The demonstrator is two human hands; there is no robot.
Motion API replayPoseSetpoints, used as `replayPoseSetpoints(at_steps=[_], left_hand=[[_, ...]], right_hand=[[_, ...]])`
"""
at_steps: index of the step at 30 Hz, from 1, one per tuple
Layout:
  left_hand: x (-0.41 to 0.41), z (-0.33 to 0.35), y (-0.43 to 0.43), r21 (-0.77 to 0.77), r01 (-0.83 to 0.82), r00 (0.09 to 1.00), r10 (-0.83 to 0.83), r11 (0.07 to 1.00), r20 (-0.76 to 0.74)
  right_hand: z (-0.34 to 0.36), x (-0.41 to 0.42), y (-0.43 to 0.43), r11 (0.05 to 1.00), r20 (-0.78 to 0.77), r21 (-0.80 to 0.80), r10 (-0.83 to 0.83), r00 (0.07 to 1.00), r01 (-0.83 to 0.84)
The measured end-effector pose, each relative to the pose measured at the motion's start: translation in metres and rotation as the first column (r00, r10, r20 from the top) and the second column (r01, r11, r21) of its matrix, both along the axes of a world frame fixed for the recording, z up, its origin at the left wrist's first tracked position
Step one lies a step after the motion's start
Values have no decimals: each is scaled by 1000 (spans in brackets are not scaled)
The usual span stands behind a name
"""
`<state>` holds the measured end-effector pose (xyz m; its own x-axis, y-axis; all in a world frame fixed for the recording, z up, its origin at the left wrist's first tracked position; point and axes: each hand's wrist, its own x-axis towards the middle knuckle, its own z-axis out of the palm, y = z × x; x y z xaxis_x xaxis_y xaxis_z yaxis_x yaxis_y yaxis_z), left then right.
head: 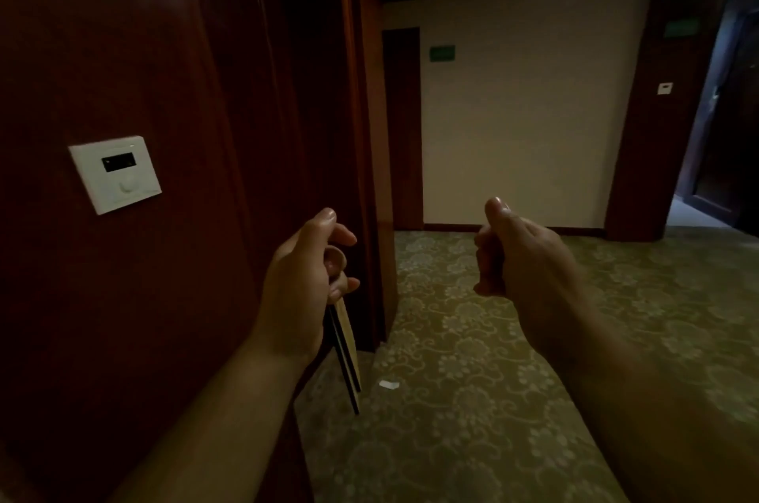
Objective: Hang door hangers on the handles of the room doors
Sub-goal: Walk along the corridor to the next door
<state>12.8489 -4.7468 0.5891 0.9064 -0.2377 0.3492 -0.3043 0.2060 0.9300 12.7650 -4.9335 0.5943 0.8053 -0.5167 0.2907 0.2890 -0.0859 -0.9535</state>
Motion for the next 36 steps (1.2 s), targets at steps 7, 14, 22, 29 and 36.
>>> replayPoseSetpoints(at_steps=[7,14,22,29,36], left_hand=[[119,-5,-43,-72,50,997,-54,996,-61],[221,-11,-92,-63,55,993,-61,996,-99],[329,-26,-122,-56,-69,991,61,996,-122],[437,-36,-140,-24,-254,960,249,967,-128],[527,-61,-136,30,-489,858,487,872,-163]], right_hand=[[14,113,-46,997,-42,-52,-64,997,62],[1,211,-87,994,-54,-80,-75,996,71],[-12,347,-120,997,-61,56,48,997,-45],[-22,489,-153,968,13,64,244,970,-245],[-34,630,-160,897,-92,113,438,894,-428]])
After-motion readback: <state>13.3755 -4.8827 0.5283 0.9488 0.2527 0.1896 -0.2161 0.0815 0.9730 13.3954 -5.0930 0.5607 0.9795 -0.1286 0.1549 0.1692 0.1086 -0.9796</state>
